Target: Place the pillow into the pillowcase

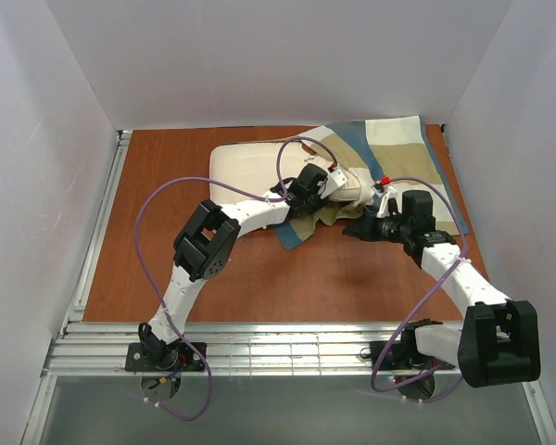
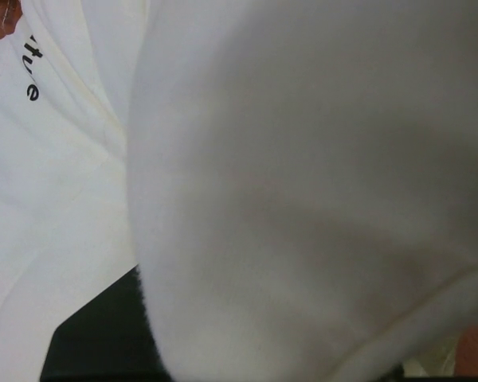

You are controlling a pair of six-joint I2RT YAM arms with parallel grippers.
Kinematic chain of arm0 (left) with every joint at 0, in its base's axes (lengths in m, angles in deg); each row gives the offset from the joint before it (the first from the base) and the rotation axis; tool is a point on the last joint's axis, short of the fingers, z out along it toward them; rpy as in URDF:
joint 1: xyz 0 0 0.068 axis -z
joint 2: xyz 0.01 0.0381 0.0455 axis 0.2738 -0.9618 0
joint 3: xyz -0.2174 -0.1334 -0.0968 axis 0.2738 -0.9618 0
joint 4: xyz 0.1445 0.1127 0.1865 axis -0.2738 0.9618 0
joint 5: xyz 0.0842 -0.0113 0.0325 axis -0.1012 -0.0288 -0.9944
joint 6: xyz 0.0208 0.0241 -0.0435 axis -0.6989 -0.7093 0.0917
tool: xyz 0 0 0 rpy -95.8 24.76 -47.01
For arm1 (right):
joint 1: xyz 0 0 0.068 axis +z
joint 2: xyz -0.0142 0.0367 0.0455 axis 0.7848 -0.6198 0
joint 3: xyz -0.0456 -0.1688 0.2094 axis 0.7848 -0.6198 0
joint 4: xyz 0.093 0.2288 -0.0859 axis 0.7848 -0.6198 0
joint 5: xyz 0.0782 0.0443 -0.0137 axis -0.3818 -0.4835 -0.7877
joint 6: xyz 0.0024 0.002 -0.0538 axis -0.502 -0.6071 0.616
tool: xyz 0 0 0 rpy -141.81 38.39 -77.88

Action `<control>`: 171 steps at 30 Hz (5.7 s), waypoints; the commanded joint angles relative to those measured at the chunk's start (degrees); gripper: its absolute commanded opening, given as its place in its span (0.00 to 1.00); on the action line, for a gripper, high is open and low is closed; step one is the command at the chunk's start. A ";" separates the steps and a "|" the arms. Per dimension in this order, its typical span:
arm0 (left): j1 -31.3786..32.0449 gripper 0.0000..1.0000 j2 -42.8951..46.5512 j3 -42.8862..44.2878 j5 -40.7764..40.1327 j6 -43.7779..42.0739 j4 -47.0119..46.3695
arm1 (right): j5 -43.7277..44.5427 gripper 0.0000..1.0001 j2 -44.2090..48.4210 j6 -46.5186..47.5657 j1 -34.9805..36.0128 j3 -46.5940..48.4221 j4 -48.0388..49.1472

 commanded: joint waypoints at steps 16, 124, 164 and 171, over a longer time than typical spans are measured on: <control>-0.96 0.00 1.11 -5.57 4.68 7.31 11.97 | 30.76 0.45 -3.12 19.32 0.58 13.28 -2.45; -6.24 0.46 26.88 -48.23 10.75 -27.43 -29.18 | -0.79 0.01 -28.35 7.99 10.59 31.14 -16.34; -10.28 0.00 15.35 -5.48 37.64 39.56 11.09 | 28.04 0.65 -12.18 -2.56 8.41 2.58 10.30; -11.07 0.00 15.53 -6.27 41.15 40.97 10.13 | 23.92 0.84 -20.79 -0.97 7.88 6.88 16.52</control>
